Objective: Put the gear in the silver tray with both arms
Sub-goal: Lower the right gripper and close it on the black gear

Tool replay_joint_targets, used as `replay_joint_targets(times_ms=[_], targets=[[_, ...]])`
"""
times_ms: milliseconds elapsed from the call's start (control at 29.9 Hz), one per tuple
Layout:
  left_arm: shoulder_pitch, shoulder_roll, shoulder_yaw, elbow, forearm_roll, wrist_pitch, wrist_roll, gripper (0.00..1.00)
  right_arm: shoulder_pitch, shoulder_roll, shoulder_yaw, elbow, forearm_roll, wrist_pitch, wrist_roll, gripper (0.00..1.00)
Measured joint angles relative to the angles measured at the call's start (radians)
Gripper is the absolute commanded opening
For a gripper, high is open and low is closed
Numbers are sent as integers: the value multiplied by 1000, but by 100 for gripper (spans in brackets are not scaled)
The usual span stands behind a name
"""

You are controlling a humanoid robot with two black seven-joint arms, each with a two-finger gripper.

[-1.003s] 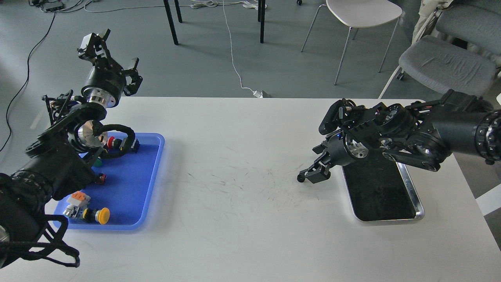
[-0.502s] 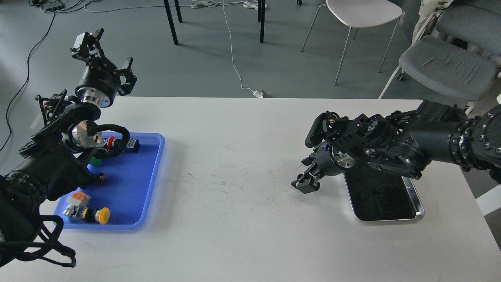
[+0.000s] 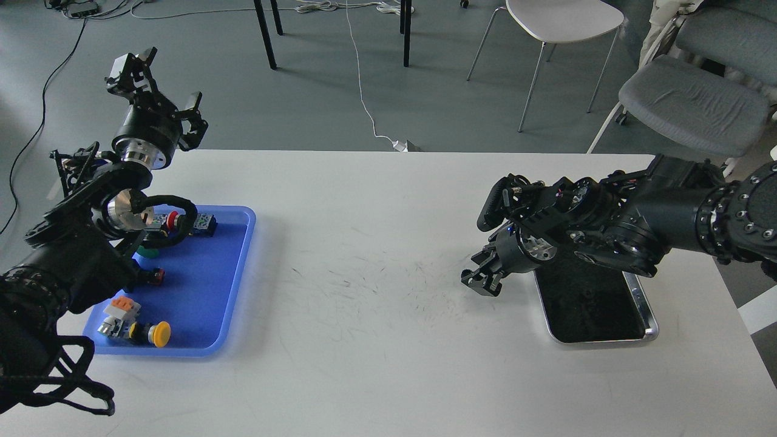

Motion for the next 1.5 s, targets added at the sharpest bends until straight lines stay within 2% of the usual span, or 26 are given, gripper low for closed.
replay_joint_targets(times_ms=[167, 435, 635, 803, 1070, 1505], targets=[[1, 7, 0, -1, 1, -1, 0, 99, -2, 20, 2, -19, 3, 0, 0, 48], [1, 12, 2, -1, 3, 0, 0, 99, -3, 59, 3, -34, 4, 0, 0, 37], [2, 12, 2, -1, 2, -1, 0, 99, -3, 66, 1, -36, 2, -1, 0, 37], [3, 12, 2, 0, 3, -1, 0, 99, -2, 66, -1, -35, 2, 0, 0, 38], [5, 12, 3, 1, 8, 0, 0, 99, 15, 59, -20, -32, 7, 9, 0, 51], [9, 12, 3, 2, 11, 2, 0, 99, 41, 61, -34, -24, 19, 16, 0, 52]])
